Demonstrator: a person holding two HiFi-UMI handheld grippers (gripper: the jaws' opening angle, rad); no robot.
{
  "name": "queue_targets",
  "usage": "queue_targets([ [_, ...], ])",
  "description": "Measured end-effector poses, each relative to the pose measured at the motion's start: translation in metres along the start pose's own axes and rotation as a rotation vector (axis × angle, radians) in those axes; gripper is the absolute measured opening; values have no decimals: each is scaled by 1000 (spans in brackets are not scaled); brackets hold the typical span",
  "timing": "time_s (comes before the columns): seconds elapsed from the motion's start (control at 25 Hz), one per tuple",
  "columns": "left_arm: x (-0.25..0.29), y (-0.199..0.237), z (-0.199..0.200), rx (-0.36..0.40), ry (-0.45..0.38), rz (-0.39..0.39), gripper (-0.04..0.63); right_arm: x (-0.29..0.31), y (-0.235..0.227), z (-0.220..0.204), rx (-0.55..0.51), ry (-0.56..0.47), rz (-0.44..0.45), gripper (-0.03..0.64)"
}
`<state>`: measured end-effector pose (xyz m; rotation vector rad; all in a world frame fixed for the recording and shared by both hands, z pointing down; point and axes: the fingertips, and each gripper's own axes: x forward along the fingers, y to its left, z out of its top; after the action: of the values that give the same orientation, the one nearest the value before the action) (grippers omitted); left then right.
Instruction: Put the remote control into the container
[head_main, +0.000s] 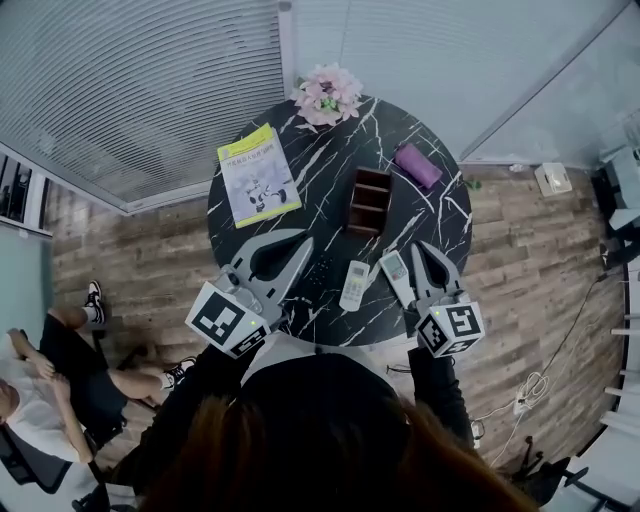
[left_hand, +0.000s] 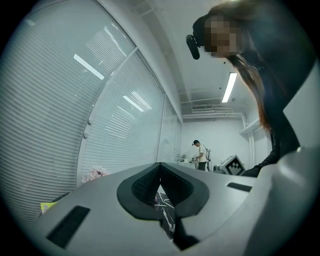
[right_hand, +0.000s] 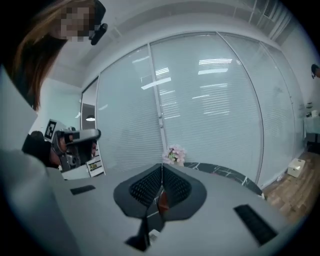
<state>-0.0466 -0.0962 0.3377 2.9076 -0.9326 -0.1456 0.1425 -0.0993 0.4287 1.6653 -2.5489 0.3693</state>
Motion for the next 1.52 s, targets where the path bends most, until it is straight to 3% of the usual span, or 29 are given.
queue_targets([
  [0.12,-4,0,2,3,-3,7,9,9,-17,-44,11,98,-30,17],
  [0.56,-5,-5,1,-5,-3,14,9,37,-49,-169,-98,431,-55,18],
  [0.68,-4,-8,1,-12,-6,9,9,42,-54,-183,-75,468,-59,28],
  [0.84,-5,-8,0,-14,-5,14,9,50,-55,-201,-97,551,-51,201],
  [0.96,-8,-4,-2,-23,-3,32,9,54,-57,-216,-151,627,-44,239],
  [1.52,-11,4,-2,-11,-2,59,9,62,-70,-250,-169,829,-15,265],
])
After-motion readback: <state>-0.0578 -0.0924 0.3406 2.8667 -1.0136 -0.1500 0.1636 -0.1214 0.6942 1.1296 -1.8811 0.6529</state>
